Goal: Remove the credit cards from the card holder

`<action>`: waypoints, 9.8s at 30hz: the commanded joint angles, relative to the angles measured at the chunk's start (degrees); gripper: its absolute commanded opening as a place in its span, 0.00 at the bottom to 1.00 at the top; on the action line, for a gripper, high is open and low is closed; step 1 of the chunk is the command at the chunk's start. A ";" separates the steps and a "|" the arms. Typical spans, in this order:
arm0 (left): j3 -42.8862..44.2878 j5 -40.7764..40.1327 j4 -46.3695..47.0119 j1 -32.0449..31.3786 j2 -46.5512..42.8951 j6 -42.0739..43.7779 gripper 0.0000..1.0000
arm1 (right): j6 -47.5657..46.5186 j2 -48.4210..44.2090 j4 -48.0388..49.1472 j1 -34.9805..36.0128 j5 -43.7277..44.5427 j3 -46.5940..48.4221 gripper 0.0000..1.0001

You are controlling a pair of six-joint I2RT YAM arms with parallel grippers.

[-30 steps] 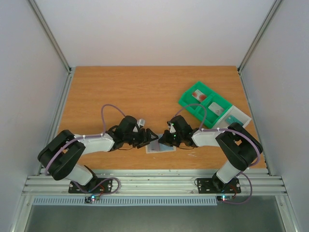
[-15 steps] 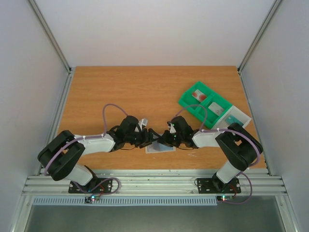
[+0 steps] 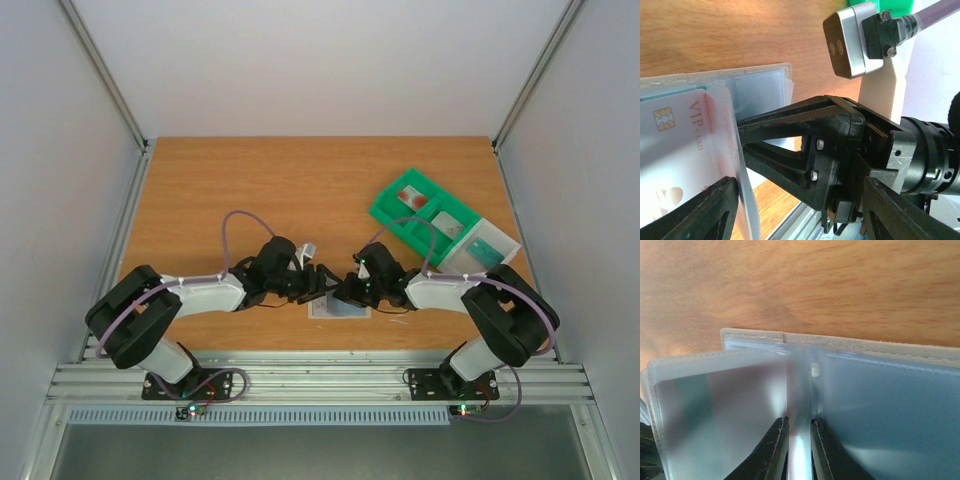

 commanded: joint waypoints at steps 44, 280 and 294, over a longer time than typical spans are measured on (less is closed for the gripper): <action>3.54 -9.32 -8.44 -1.61 0.09 1.47 0.57 | -6.76 -6.32 -7.76 -0.38 6.46 -1.98 0.12; -4.72 -13.43 1.51 0.93 -1.41 -1.40 0.00 | -8.38 -16.23 -19.56 -1.96 9.97 3.57 0.14; -6.07 -18.91 -3.37 0.76 -19.10 -2.42 0.00 | -0.85 -27.85 -16.78 -2.01 2.72 3.64 0.26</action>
